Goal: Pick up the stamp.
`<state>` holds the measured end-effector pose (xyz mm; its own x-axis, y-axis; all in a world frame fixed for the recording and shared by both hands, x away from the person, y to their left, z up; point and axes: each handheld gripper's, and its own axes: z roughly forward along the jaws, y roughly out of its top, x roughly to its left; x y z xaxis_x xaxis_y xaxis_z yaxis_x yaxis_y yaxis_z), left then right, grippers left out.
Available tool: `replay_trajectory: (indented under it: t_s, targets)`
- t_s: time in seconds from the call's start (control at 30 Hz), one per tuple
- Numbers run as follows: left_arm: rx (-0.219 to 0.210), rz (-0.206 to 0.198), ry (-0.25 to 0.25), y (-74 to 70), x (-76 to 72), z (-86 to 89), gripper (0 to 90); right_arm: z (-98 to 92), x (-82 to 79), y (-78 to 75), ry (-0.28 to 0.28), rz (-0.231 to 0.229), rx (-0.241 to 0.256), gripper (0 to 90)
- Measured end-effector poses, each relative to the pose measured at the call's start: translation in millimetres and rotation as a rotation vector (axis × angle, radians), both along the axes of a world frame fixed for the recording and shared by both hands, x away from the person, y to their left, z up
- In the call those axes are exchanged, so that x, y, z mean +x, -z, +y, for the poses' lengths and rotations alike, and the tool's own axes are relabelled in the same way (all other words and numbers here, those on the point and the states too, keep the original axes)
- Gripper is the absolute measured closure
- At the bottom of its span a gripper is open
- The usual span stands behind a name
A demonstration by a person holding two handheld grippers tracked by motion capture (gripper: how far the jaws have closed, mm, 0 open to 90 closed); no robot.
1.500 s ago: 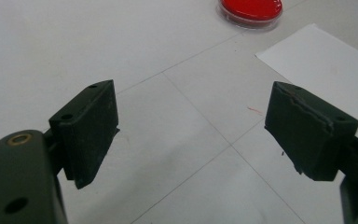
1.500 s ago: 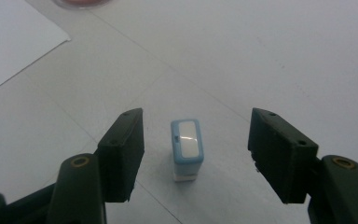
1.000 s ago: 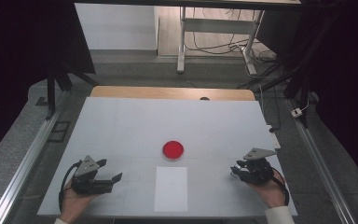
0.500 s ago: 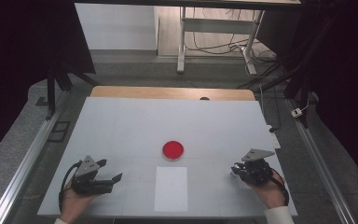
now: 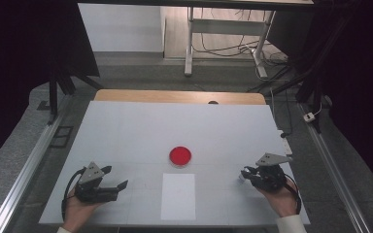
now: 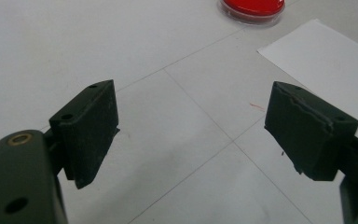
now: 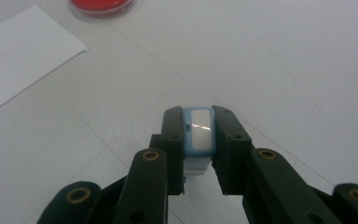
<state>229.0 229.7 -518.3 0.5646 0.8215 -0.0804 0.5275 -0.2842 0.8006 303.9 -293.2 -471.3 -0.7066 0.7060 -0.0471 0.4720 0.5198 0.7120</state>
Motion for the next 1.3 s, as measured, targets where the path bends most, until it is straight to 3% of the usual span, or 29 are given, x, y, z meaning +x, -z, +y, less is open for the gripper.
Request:
replay_trajectory:
  t_s: [0.2, 0.3, 0.7, 1.3]
  targets:
    - [0.001, 0.001, 0.002, 0.4, 0.4, -0.4, 17.7, -2.8, -0.1, -2.1, 0.017, -0.014, 0.051, 74.9]
    - [0.001, 0.001, 0.003, 0.4, 0.2, -0.7, 17.7, -2.4, -1.3, -5.1, 0.019, -0.022, 0.105, 74.9]
    - [0.005, -0.001, 0.009, 1.2, 0.6, -1.9, 17.8, 3.7, -5.8, -11.6, 0.024, -0.065, 0.172, 75.0]
    - [0.005, -0.004, 0.01, 1.2, 0.9, -2.6, 17.8, 17.4, -8.7, -9.1, -0.015, -0.075, 0.277, 75.0]
